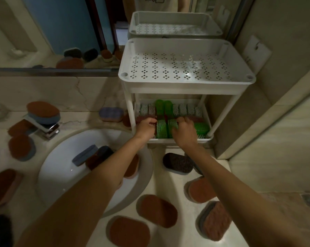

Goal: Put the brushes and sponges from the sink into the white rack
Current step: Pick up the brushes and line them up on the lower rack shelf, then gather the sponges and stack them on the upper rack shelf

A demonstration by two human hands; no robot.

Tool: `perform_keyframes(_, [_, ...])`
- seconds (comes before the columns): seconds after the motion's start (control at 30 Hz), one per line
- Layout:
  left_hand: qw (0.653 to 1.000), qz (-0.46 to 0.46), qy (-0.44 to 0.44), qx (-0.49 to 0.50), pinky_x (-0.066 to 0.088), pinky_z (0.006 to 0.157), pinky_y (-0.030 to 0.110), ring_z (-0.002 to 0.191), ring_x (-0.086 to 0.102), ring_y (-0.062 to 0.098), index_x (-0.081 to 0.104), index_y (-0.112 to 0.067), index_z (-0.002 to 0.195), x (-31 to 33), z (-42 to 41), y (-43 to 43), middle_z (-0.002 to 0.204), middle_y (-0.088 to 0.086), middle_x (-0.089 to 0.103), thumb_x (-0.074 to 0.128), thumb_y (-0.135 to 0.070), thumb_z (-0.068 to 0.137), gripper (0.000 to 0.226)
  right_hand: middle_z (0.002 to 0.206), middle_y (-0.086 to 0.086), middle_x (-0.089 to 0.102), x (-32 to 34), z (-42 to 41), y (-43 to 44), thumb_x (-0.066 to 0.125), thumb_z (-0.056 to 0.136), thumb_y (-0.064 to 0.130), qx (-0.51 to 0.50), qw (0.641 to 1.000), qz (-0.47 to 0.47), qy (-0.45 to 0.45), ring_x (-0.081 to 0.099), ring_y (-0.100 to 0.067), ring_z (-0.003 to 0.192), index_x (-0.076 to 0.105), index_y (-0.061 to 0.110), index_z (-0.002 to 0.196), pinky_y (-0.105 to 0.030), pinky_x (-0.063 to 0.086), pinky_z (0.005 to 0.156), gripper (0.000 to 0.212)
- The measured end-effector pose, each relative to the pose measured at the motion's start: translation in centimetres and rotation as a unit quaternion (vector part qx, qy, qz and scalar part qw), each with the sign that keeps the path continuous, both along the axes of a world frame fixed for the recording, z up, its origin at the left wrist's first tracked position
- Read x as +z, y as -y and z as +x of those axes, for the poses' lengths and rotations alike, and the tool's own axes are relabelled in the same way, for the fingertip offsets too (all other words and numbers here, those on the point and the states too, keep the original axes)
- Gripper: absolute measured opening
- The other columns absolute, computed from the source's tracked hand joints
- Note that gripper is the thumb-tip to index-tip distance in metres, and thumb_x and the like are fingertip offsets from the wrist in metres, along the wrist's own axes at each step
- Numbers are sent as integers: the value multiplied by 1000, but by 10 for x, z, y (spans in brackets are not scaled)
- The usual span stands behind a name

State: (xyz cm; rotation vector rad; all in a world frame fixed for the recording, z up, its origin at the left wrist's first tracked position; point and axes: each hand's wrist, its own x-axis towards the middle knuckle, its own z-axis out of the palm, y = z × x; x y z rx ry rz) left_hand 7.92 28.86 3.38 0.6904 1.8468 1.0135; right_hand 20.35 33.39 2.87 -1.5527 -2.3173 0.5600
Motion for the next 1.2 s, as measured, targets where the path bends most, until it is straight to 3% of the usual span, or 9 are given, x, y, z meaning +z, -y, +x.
perform_keyframes(0.17, [999, 41, 3, 18, 44, 68, 23, 88, 53, 16, 52, 3, 123, 28, 4, 37, 101, 10, 52, 35, 5, 94, 33, 120, -21, 55, 12, -3, 39, 53, 89, 6, 49, 994, 13, -100, 49, -35, 115, 58, -3, 116, -40, 38, 96, 29])
perform_keyframes(0.23, [998, 50, 13, 27, 44, 67, 23, 88, 53, 17, 52, 4, 123, 34, 3, 59, 92, 7, 55, 36, 3, 94, 33, 115, -22, 59, 14, -3, 62, 52, 88, 4, 50, 989, 1, -141, 54, -35, 109, 60, -3, 112, -37, 40, 92, 26])
perform_keyframes(0.37, [997, 43, 32, 53, 47, 72, 23, 94, 55, 20, 54, 1, 121, 28, -4, 113, 104, 11, 56, 38, 0, 95, 30, 105, -19, 66, 4, 7, 114, 53, 88, 6, 53, 982, -74, -164, 60, -32, 99, 63, -1, 107, -33, 41, 80, 22])
perform_keyframes(0.6, [995, -17, 21, 100, 48, 64, 22, 79, 57, 17, 56, 0, 116, -20, -25, 232, 104, 12, 58, 47, 3, 92, 26, 112, -11, 63, -49, 20, 218, 53, 87, 10, 119, 974, -179, -67, 57, -27, 107, 60, 9, 113, -30, 43, 87, 28])
perform_keyframes(0.77, [988, -90, -5, 122, 52, 79, 33, 100, 55, 28, 54, 0, 120, -41, -63, 299, 119, 20, 55, 55, 5, 87, 33, 126, -12, 52, -74, 12, 282, 61, 81, 17, 142, 979, -146, 10, 45, -30, 116, 54, 9, 125, -35, 36, 99, 44])
perform_keyframes(0.87, [980, -164, -101, 57, 45, 96, 40, 115, 53, 32, 49, -3, 127, -49, -75, 320, 131, 20, 52, 64, -4, 84, 45, 117, -18, 60, -86, 6, 303, 74, 66, 18, 140, 984, -99, 54, 58, -40, 104, 62, 6, 114, -44, 47, 89, 51])
perform_keyframes(0.97, [959, -215, -177, -56, 40, 103, 37, 127, 47, 31, 38, -3, 136, -58, -73, 331, 138, 18, 48, 69, -16, 82, 64, 137, -16, 45, -79, 3, 307, 68, 75, 18, 137, 983, -83, 85, 44, -37, 125, 48, 8, 130, -42, 36, 105, 59])
perform_keyframes(1.03, [945, -229, -208, -105, 40, 103, 37, 127, 47, 31, 38, -2, 135, -63, -71, 334, 138, 18, 48, 72, -24, 79, 69, 146, -12, 33, -78, 4, 305, 60, 80, 14, 148, 975, -113, 118, 32, -31, 134, 36, 12, 138, -37, 27, 111, 63])
perform_keyframes(1.2, [924, -249, -241, -159, 47, 98, 38, 113, 57, 28, 57, -5, 115, -66, -76, 331, 122, 15, 62, 75, -50, 66, 68, 142, -6, 38, -75, 2, 304, 60, 82, 17, 134, 972, -107, 161, 31, -27, 132, 33, 18, 135, -38, 30, 107, 59])
